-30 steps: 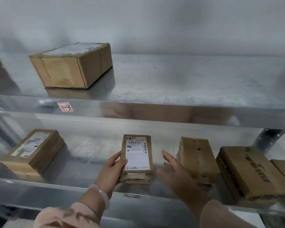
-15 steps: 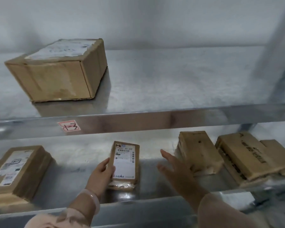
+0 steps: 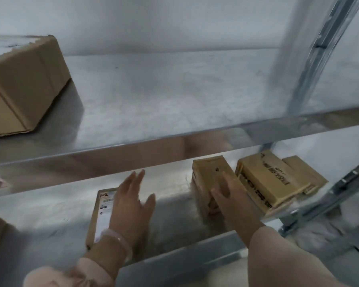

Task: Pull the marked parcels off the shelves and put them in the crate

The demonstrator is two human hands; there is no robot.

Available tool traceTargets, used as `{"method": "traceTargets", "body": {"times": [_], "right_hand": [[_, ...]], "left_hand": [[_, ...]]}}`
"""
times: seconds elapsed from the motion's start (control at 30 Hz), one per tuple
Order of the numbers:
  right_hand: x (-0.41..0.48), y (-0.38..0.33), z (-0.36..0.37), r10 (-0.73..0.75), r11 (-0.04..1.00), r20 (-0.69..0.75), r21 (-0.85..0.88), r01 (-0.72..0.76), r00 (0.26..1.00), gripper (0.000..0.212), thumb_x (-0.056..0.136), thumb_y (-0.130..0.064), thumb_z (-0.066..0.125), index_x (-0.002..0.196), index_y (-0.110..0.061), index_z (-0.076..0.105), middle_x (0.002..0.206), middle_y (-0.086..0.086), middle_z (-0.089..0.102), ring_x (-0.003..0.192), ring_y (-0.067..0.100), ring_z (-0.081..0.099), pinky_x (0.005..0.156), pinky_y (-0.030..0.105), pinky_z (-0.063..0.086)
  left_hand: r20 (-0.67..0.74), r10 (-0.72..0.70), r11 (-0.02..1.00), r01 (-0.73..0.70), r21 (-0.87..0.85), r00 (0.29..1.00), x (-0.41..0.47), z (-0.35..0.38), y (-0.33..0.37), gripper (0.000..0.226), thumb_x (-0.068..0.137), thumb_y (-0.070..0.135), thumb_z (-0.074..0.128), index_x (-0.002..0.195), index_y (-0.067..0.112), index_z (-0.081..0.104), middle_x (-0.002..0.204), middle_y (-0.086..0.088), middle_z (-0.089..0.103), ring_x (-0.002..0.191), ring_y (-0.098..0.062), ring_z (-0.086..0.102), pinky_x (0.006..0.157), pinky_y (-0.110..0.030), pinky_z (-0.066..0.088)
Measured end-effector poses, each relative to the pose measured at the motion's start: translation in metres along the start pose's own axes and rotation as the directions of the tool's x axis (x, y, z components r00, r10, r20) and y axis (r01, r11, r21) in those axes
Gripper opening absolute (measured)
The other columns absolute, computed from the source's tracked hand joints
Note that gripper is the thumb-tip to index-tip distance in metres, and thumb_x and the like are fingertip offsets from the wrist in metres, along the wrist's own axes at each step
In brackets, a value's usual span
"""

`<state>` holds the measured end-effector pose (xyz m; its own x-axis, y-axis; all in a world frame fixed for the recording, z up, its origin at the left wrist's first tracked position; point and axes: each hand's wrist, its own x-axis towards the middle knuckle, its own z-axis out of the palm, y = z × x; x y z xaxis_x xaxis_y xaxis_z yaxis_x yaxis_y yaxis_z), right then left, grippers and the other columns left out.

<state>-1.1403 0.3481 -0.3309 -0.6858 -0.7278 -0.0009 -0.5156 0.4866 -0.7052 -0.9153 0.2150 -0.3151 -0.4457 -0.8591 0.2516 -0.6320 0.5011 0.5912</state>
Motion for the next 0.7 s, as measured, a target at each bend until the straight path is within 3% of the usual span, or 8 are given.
{"method": "traceTargets", "body": {"times": [0.13, 0.23, 0.37, 0.4, 0.43, 0.5, 0.63, 0.7], "right_hand": [[0.023, 0.019, -0.026, 0.105, 0.994, -0.067, 0.021, -0.104, 0.992, 0.054, 0.087, -0.042, 0.058, 0.137, -0.034, 0.038, 0.123, -0.01, 0.052, 0.115, 0.016, 0.051, 0.101, 0.042, 0.042], [0.041, 0.033, -0.037, 0.061, 0.998, -0.039, -0.016, -0.062, 0.997, 0.062, 0.089, -0.039, 0.061, 0.143, -0.021, 0.037, 0.133, -0.001, 0.05, 0.121, 0.019, 0.048, 0.103, 0.038, 0.038], [0.062, 0.051, -0.048, -0.075, 0.983, -0.077, -0.176, 0.061, 0.994, 0.053, 0.087, -0.045, 0.062, 0.133, -0.022, 0.048, 0.12, -0.005, 0.057, 0.077, -0.005, 0.044, 0.066, 0.004, 0.035], [0.067, 0.053, -0.05, -0.061, 0.987, -0.044, -0.153, 0.053, 0.997, 0.053, 0.088, -0.043, 0.062, 0.135, -0.023, 0.046, 0.123, -0.005, 0.056, 0.08, -0.006, 0.045, 0.064, 0.002, 0.036], [0.07, 0.055, -0.05, -0.051, 0.993, 0.007, -0.107, 0.051, 0.999, 0.056, 0.089, -0.04, 0.061, 0.139, -0.022, 0.043, 0.13, -0.003, 0.054, 0.093, -0.002, 0.05, 0.077, 0.003, 0.04], [0.076, 0.058, -0.047, -0.034, 0.999, 0.105, -0.008, 0.035, 0.994, 0.06, 0.091, -0.033, 0.061, 0.144, -0.018, 0.039, 0.14, 0.001, 0.048, 0.122, 0.014, 0.047, 0.104, 0.025, 0.038], [0.082, 0.069, -0.044, -0.035, 0.996, 0.152, 0.092, 0.021, 0.988, 0.055, 0.091, -0.025, 0.062, 0.142, -0.014, 0.045, 0.127, 0.003, 0.056, 0.104, 0.008, 0.051, 0.092, 0.016, 0.039], [0.084, 0.074, -0.042, 0.006, 0.994, 0.237, 0.106, -0.032, 0.971, 0.056, 0.093, -0.027, 0.06, 0.144, -0.011, 0.042, 0.13, 0.006, 0.056, 0.111, 0.014, 0.053, 0.096, 0.019, 0.041]], "left_hand": [[0.238, 0.033, 0.989, 0.003, -0.149, 0.971, 0.006, 0.049, 0.048, 0.062, 0.092, 0.036, 0.06, 0.148, 0.034, 0.031, 0.155, 0.005, 0.031, 0.142, -0.015, 0.027, 0.117, -0.032, 0.022], [0.338, -0.005, 0.972, 0.084, -0.219, 0.941, 0.014, 0.083, 0.079, 0.06, 0.093, 0.037, 0.057, 0.147, 0.034, 0.031, 0.154, 0.004, 0.032, 0.14, -0.016, 0.03, 0.116, -0.033, 0.027], [0.424, -0.141, 0.925, 0.271, -0.266, 0.895, 0.028, 0.124, 0.11, 0.062, 0.093, 0.039, 0.057, 0.148, 0.031, 0.03, 0.153, -0.002, 0.032, 0.134, -0.016, 0.035, 0.108, -0.03, 0.031], [0.451, -0.174, 0.909, 0.318, -0.268, 0.876, 0.031, 0.132, 0.115, 0.063, 0.093, 0.04, 0.057, 0.149, 0.032, 0.028, 0.153, -0.003, 0.032, 0.135, -0.02, 0.036, 0.11, -0.035, 0.033], [0.474, -0.198, 0.898, 0.353, -0.264, 0.858, 0.034, 0.14, 0.118, 0.065, 0.093, 0.041, 0.057, 0.15, 0.032, 0.026, 0.152, -0.004, 0.032, 0.135, -0.024, 0.037, 0.112, -0.039, 0.034], [0.48, -0.231, 0.883, 0.389, -0.261, 0.846, 0.036, 0.151, 0.122, 0.066, 0.094, 0.042, 0.056, 0.151, 0.032, 0.025, 0.15, -0.005, 0.035, 0.132, -0.024, 0.041, 0.11, -0.039, 0.038], [0.39, -0.249, 0.885, 0.372, -0.281, 0.887, 0.024, 0.154, 0.121, 0.061, 0.094, 0.027, 0.06, 0.148, 0.025, 0.033, 0.142, -0.006, 0.044, 0.124, -0.021, 0.049, 0.108, -0.037, 0.042], [0.377, -0.247, 0.87, 0.375, -0.32, 0.893, 0.016, 0.153, 0.116, 0.057, 0.094, 0.02, 0.059, 0.146, 0.026, 0.036, 0.135, -0.006, 0.051, 0.113, -0.018, 0.058, 0.101, -0.034, 0.048]]}}
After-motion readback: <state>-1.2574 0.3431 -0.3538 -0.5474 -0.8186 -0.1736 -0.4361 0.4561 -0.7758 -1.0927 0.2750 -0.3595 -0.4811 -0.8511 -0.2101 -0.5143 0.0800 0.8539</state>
